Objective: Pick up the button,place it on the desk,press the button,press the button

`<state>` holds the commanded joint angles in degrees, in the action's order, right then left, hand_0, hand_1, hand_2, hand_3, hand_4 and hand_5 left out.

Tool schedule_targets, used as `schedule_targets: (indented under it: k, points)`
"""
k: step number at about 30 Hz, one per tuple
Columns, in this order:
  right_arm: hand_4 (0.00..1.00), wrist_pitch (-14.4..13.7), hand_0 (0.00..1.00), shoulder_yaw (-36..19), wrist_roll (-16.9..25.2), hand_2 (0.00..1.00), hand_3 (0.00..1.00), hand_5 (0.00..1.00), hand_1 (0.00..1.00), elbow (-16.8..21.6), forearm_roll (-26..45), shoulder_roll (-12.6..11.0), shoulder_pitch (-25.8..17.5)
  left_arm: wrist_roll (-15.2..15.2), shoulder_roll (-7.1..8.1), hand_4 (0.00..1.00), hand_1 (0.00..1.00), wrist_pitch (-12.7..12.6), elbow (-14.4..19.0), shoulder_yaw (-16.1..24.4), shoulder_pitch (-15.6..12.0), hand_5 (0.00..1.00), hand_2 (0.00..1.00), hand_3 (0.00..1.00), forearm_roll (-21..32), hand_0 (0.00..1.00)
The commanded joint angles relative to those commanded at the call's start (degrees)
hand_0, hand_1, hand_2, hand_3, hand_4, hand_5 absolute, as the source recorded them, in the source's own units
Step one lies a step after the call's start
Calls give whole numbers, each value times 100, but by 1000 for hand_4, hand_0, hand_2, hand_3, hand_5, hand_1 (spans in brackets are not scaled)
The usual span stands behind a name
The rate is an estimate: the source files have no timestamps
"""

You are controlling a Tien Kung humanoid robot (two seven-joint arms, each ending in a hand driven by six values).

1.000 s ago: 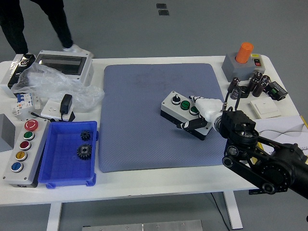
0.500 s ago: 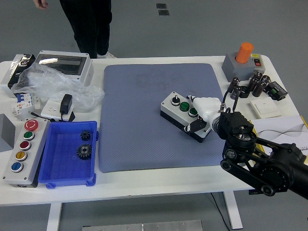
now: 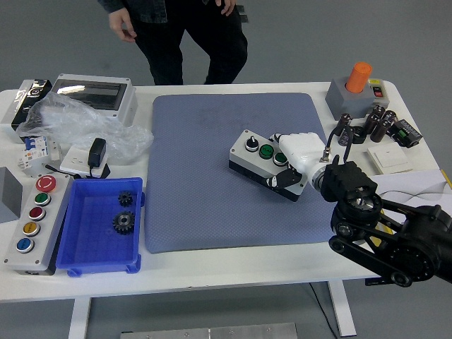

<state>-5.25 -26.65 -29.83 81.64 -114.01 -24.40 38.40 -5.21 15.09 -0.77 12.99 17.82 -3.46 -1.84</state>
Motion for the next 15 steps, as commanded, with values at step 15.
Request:
schedule_targets:
  k: [15]
  points:
    - [629, -417, 480, 1509, 1659, 505, 417, 55, 614, 72, 131, -538, 1135, -4, -9, 752, 746, -12, -7, -76, -3, 449, 686, 707, 22, 704]
